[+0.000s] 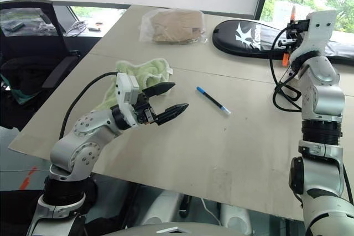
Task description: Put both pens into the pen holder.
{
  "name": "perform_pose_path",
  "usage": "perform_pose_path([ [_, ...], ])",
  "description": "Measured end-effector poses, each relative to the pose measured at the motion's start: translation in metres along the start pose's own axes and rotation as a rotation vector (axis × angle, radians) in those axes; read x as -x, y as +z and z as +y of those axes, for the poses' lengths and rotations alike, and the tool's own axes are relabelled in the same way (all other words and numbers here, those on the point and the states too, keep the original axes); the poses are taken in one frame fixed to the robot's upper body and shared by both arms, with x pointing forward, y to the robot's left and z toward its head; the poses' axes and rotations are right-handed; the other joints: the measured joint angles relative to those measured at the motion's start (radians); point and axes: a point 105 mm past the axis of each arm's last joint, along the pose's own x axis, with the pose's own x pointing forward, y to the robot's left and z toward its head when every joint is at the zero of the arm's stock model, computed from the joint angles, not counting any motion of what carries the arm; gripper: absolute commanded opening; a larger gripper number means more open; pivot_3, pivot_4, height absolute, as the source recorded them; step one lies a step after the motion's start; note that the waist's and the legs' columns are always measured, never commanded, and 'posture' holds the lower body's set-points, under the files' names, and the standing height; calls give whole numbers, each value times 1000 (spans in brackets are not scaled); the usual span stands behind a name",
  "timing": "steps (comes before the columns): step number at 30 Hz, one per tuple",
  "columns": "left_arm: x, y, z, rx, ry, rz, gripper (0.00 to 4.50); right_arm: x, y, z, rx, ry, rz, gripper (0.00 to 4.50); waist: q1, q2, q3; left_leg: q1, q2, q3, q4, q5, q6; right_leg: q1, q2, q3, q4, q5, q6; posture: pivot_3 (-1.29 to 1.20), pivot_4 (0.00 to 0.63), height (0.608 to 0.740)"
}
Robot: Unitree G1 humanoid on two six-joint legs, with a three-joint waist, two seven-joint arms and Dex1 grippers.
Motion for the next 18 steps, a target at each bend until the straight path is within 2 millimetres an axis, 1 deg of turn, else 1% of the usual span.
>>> perform_pose_path([
  [2,-4,1,5,-3,20,-4,4500,7,-1,9,-111,42,31,105,-1,0,0,0,0,0,0,0,0,0,0,0,1,0,0,0,150,740],
  [5,-11,6,6,3,26,-26,4500,15,-2,25,-194,87,56,105,-8,0,0,0,1,0,0,0,0,-1,0,0,2,0,0,0,150,740],
  [11,-30,5,9,104,58,-51,4500,22,-8,34,-374,90,105,105,-8,0,0,0,0,0,0,0,0,-1,1,0,3,0,0,0,150,740],
  [12,-36,6,11,141,68,-61,4500,24,-9,41,-432,103,112,105,-8,0,0,0,0,0,1,0,0,-1,1,0,3,0,0,0,150,740],
  [13,-46,10,17,192,88,-80,4500,28,-8,59,-520,144,119,105,-8,0,0,0,0,0,2,0,0,-1,1,-1,5,0,1,0,150,740],
  [15,-60,17,15,240,68,-102,4500,32,-10,84,-606,212,149,105,-14,0,0,0,0,-1,2,0,0,-1,1,-1,6,0,1,0,150,740],
  [16,-69,22,11,273,46,-116,4500,35,-11,100,-651,261,176,105,-16,0,0,0,0,-1,2,0,0,-1,2,-1,7,0,1,0,150,740],
  [17,-74,26,9,297,29,-120,4500,38,-11,111,-678,300,197,105,-16,0,0,0,0,0,2,0,0,-1,2,-1,7,0,1,0,150,740],
  [18,-77,27,8,316,22,-118,4500,41,-10,116,-697,317,207,105,-16,0,0,0,0,0,2,0,0,-1,2,-1,8,0,1,0,150,740],
])
